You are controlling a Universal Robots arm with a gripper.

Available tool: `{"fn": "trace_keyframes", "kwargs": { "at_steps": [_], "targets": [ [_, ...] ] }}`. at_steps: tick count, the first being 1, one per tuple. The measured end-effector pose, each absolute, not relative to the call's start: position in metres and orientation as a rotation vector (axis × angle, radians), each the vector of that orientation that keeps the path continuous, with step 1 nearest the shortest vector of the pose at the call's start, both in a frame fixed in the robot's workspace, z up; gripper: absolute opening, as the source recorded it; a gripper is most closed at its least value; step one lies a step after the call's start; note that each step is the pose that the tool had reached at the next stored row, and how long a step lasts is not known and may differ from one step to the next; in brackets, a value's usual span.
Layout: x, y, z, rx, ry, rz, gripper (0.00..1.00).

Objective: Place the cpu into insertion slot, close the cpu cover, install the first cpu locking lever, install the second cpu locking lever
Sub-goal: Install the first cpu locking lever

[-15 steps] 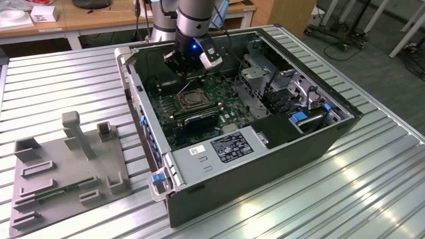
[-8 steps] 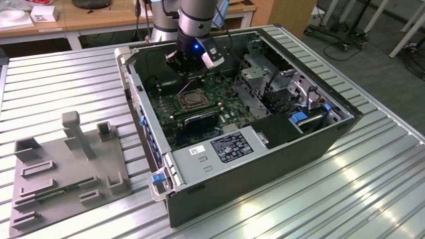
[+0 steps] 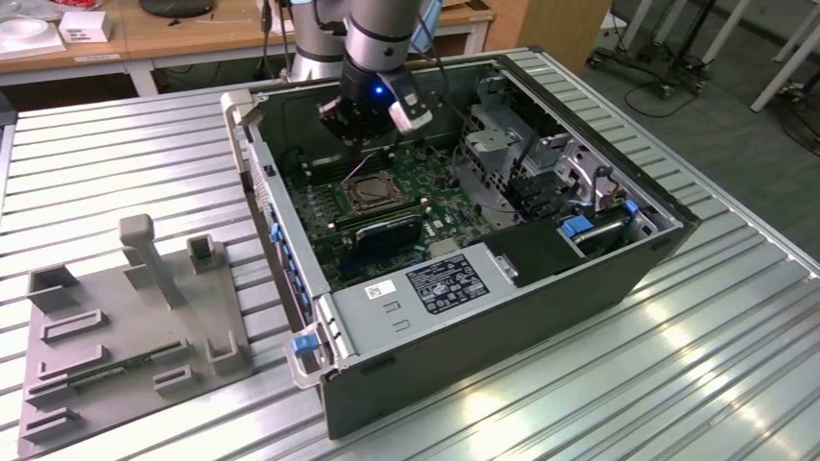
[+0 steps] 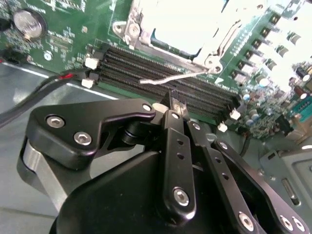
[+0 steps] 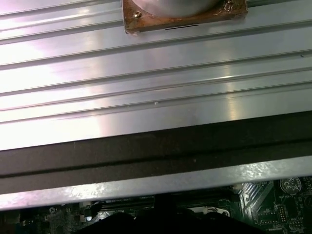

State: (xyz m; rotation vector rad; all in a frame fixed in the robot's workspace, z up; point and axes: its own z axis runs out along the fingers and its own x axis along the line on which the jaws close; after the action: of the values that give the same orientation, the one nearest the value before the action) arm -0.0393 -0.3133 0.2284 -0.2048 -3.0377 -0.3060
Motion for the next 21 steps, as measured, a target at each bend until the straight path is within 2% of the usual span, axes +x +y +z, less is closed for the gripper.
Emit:
{"fn": "trace_keyframes", "kwargs": {
  "at_steps": [21],
  "targets": [
    [-0.0350,-0.3173,0.2268,-0.098,-3.033,-0.285,0.11]
  ]
}}
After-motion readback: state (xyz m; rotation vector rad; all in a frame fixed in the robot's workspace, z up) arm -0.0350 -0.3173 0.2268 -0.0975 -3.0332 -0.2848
